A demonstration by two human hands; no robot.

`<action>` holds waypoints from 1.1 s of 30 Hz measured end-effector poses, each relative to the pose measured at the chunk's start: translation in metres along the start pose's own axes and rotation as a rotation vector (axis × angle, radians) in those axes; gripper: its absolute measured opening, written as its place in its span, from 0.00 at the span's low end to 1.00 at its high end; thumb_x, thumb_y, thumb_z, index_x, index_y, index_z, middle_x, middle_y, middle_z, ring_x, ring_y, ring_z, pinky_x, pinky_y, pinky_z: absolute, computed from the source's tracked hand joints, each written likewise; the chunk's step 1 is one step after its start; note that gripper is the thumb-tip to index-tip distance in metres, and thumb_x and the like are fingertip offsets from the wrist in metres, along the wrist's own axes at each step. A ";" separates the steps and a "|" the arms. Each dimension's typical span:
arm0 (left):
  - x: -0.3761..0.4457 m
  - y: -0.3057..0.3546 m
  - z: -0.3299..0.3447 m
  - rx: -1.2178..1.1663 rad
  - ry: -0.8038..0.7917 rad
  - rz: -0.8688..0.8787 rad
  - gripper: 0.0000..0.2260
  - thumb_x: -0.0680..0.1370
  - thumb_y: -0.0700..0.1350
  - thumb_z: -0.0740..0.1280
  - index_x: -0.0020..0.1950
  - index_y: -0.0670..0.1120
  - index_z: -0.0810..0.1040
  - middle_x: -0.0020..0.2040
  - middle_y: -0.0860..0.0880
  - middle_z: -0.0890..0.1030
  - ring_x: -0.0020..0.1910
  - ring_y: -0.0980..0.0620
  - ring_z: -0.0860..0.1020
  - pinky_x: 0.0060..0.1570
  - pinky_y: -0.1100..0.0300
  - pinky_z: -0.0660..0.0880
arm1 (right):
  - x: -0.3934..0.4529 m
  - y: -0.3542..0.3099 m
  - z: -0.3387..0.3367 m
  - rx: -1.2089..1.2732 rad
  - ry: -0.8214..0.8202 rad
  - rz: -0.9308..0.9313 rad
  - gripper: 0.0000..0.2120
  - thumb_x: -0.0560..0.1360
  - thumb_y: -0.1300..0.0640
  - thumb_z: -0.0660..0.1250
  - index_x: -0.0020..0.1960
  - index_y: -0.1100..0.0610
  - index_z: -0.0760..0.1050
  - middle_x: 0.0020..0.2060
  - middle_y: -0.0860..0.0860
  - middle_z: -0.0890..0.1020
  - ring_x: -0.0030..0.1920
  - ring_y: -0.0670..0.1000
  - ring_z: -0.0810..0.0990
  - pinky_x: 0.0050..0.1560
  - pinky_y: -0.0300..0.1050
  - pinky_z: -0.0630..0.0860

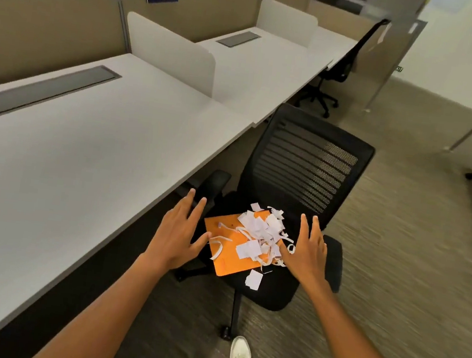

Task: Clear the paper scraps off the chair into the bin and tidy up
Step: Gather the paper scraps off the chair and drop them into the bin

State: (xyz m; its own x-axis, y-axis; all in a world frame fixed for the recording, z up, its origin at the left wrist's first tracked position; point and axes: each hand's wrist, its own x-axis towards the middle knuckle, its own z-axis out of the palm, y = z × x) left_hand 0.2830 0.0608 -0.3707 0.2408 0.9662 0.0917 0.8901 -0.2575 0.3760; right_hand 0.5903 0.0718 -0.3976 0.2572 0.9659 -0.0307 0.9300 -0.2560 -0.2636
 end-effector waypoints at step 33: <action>0.172 -0.003 0.341 0.045 -0.417 -0.185 0.36 0.72 0.66 0.61 0.75 0.48 0.63 0.75 0.41 0.63 0.73 0.38 0.64 0.65 0.41 0.69 | 0.214 0.147 0.266 0.020 -0.447 0.028 0.34 0.69 0.42 0.71 0.70 0.47 0.60 0.68 0.53 0.63 0.65 0.60 0.69 0.53 0.52 0.77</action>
State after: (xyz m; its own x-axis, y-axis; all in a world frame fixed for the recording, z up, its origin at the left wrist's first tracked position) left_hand 0.4540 0.2246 -0.6708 0.2028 0.9122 -0.3561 0.9466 -0.0895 0.3098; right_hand 0.7120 0.2512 -0.6996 0.1391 0.8820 -0.4503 0.9180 -0.2854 -0.2752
